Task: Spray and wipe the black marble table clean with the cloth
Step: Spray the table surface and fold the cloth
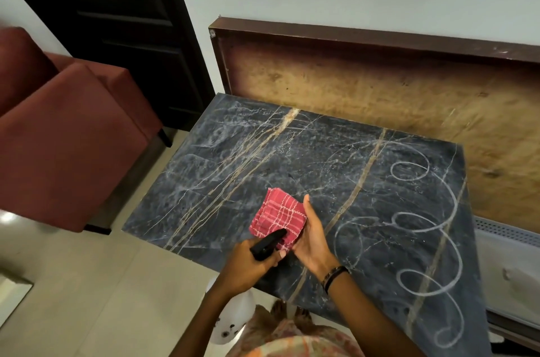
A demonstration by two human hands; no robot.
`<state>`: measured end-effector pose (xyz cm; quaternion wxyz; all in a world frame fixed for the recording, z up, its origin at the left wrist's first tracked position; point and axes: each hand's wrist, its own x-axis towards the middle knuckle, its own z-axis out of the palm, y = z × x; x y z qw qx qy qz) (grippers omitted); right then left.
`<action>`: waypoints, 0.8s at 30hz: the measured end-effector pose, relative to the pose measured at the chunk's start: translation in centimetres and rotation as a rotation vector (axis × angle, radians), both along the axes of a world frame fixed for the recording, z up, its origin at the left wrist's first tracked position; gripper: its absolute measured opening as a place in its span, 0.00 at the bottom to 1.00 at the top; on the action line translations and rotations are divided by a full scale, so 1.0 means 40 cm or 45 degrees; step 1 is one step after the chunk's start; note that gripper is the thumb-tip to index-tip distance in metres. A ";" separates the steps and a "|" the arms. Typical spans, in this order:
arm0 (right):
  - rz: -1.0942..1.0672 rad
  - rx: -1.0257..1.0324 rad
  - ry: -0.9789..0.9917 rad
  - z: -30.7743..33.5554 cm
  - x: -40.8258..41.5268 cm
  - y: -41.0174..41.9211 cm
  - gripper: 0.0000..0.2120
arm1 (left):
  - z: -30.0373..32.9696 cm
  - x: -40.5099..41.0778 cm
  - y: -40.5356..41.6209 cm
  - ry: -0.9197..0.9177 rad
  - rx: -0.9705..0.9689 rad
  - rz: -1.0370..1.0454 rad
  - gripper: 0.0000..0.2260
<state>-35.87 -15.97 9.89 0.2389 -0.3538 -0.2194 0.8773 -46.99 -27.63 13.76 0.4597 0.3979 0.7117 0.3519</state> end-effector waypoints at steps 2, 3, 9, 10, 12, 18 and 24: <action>0.019 -0.004 0.024 0.003 -0.003 0.007 0.30 | 0.007 0.011 0.008 0.015 0.002 0.131 0.07; 0.027 -0.008 0.034 0.005 -0.005 0.009 0.30 | 0.011 0.017 0.013 0.022 0.005 0.191 0.04; 0.063 -0.025 0.051 0.005 -0.018 0.012 0.32 | 0.009 0.017 0.011 0.098 -0.019 0.246 0.05; 0.070 -0.020 0.038 0.004 -0.020 0.011 0.32 | 0.013 0.016 0.007 0.081 -0.008 0.207 0.05; 0.098 -0.004 0.024 0.003 -0.028 0.008 0.32 | 0.031 0.011 0.003 0.031 -0.004 0.138 0.08; 0.154 -0.035 0.044 0.006 -0.082 -0.009 0.31 | 0.033 -0.049 -0.003 0.067 0.002 0.202 0.11; 0.128 -0.061 0.047 0.001 -0.192 -0.034 0.32 | -0.007 -0.159 -0.018 0.109 -0.088 0.325 0.13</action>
